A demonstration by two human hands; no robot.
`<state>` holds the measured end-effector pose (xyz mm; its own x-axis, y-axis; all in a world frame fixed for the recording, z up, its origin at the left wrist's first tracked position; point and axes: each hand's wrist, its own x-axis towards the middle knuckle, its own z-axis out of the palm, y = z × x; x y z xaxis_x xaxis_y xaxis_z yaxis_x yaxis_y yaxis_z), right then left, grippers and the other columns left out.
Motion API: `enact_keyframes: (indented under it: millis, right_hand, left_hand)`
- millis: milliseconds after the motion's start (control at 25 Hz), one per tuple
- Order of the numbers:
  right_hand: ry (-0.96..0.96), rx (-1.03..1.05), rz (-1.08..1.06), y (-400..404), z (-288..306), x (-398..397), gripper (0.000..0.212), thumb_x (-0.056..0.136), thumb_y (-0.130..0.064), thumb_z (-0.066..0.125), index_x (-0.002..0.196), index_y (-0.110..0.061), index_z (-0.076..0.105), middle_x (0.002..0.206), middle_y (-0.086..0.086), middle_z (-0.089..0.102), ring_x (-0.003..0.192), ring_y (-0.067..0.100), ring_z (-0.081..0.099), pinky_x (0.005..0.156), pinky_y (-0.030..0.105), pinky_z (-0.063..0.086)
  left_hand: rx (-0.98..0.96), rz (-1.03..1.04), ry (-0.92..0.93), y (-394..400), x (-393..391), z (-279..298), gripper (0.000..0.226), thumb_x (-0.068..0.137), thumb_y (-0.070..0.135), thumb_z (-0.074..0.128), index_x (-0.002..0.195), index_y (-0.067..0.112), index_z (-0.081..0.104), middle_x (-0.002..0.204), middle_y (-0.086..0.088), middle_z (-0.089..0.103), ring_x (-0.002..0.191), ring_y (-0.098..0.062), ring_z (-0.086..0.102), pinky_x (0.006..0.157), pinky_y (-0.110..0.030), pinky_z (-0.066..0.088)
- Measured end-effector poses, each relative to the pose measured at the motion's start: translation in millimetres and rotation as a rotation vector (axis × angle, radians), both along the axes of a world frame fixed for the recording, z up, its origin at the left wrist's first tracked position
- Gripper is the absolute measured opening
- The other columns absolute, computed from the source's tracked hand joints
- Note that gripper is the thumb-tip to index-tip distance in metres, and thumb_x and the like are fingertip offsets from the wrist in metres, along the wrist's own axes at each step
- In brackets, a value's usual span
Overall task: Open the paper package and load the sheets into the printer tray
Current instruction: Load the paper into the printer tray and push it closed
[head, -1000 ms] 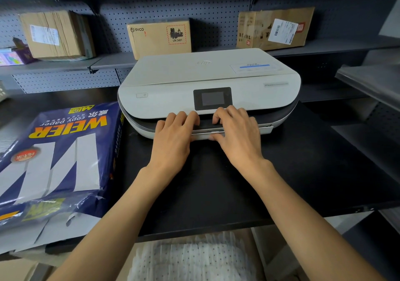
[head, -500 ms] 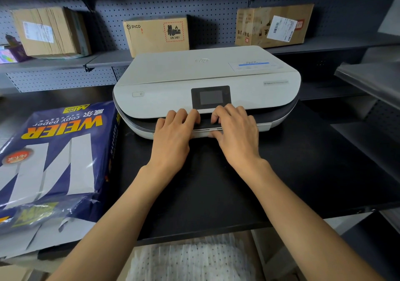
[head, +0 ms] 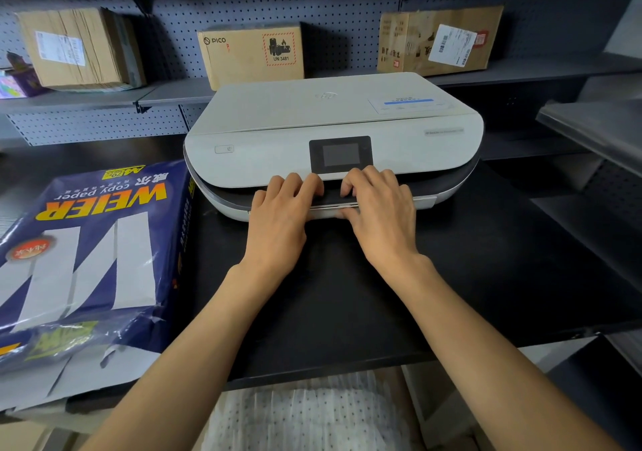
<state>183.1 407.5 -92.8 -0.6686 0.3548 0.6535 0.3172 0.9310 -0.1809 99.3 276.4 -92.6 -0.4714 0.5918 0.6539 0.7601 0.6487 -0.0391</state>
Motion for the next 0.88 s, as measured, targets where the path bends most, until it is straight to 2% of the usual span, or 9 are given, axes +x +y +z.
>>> enact_keyframes:
  millis: [320,440,600,760,880]
  right_hand:
    - [-0.020,0.039,-0.013,-1.7,0.1,0.7,0.035,0.073,-0.029,0.082,0.097,-0.022,0.058,0.095,-0.004,0.058,0.089,0.021,0.054,0.067,0.031,0.031]
    - [-0.010,0.035,-0.020,-0.9,-0.8,-0.4,0.035,0.072,-0.028,0.083,0.096,-0.022,0.059,0.094,-0.004,0.058,0.087,0.022,0.054,0.066,0.031,0.031]
    - [-0.018,0.023,-0.024,-1.4,-2.7,-0.2,0.034,0.074,-0.026,0.082,0.098,-0.021,0.059,0.096,-0.002,0.058,0.088,0.023,0.053,0.066,0.033,0.036]
    - [-0.014,0.023,-0.018,-2.9,-4.0,1.4,0.032,0.077,-0.026,0.080,0.100,-0.020,0.059,0.097,0.000,0.058,0.088,0.024,0.054,0.066,0.034,0.039]
    - [-0.044,0.011,-0.008,-5.4,-1.3,5.8,0.027,0.083,-0.024,0.075,0.104,-0.021,0.058,0.102,0.000,0.057,0.092,0.024,0.053,0.068,0.035,0.043]
  left_hand:
    - [-0.010,0.006,-0.007,-0.4,-3.3,-1.8,0.048,0.066,-0.003,0.068,0.106,0.021,0.055,0.089,0.000,0.053,0.081,-0.027,0.048,0.063,-0.034,0.030]
    - [0.025,-0.008,-0.057,-2.0,-4.1,-0.3,0.035,0.076,0.010,0.071,0.105,0.021,0.055,0.088,0.001,0.054,0.081,-0.027,0.049,0.064,-0.037,0.038]
    - [0.067,-0.037,-0.053,-2.2,-2.3,0.0,0.020,0.087,0.027,0.067,0.103,0.019,0.057,0.087,0.001,0.054,0.080,-0.025,0.049,0.065,-0.036,0.038]
    - [0.056,-0.032,-0.030,-3.8,-0.2,-1.7,0.014,0.090,0.021,0.063,0.103,0.019,0.057,0.088,0.000,0.054,0.080,-0.026,0.050,0.064,-0.036,0.037]
    - [0.012,-0.023,-0.040,-6.9,2.4,0.1,0.018,0.088,0.014,0.061,0.104,0.020,0.056,0.091,0.001,0.055,0.082,-0.026,0.050,0.064,-0.034,0.035]
